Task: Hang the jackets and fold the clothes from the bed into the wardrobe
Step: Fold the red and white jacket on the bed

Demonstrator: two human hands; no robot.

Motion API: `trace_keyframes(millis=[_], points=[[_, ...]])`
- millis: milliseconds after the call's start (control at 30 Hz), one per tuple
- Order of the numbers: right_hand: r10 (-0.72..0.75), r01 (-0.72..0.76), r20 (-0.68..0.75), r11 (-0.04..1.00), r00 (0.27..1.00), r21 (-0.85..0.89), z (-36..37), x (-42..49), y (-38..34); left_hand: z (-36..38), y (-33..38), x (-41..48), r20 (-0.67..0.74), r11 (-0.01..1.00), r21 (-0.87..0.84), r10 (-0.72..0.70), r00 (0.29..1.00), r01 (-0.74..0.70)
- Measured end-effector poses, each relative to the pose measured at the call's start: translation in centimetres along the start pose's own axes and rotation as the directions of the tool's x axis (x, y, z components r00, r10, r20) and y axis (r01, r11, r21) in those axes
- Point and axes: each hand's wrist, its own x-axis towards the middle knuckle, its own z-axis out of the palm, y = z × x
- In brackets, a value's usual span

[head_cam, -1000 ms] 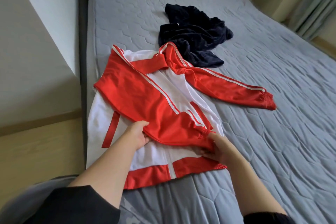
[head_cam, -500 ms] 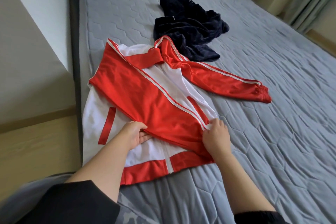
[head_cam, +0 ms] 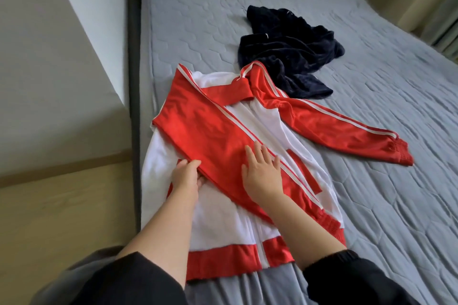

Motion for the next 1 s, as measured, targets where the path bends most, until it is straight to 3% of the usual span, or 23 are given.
trace_keyframes(millis=[100,200,367,467,567,667,833,900,967,1000], points=[[0.177,-0.174,0.02,0.981,0.984,-0.09,0.6,1.7,-0.5,-0.3,2.1,2.0,-0.065,0.999,-0.044,-0.002,0.998,-0.001],[0.083,-0.086,-0.057,0.995,0.995,-0.043,0.3,4.1,-2.0,-0.1,4.3,3.5,-0.118,0.991,0.068,0.124,0.985,-0.116],[-0.044,0.045,-0.039,0.999,0.998,0.015,-0.6,10.5,-6.5,0.6,7.1,4.8,-0.218,0.932,0.207,0.339,0.915,-0.296],[-0.073,0.085,-0.084,0.985,0.994,0.148,-1.4,15.3,-9.4,0.8,8.7,6.6,-0.298,0.971,0.05,0.236,0.925,-0.232],[-0.005,0.02,-0.057,0.965,0.998,0.261,-2.3,19.9,-11.7,0.5,9.3,8.8,-0.356,0.989,-0.017,0.132,0.925,-0.147],[0.038,-0.051,0.044,0.938,0.998,0.344,-2.3,23.2,-12.8,0.1,8.8,10.1,-0.413,0.99,-0.033,0.112,0.904,-0.138],[0.181,-0.158,0.001,0.858,0.983,0.489,-1.6,23.9,-11.1,-0.4,8.0,9.9,-0.475,0.986,-0.078,0.091,0.875,-0.145],[0.278,-0.286,0.104,0.769,0.955,0.571,-1.1,23.9,-9.9,-0.4,8.2,9.7,-0.496,0.99,-0.082,0.063,0.866,-0.119],[0.321,-0.456,0.326,0.562,0.889,0.69,-1.0,23.4,-9.2,-0.6,8.4,9.4,-0.496,0.991,-0.087,0.044,0.867,-0.1],[0.3,-0.478,0.372,0.561,0.878,0.676,-1.1,23.1,-9.0,-0.8,8.5,9.0,-0.491,0.994,-0.069,0.036,0.87,-0.081]])
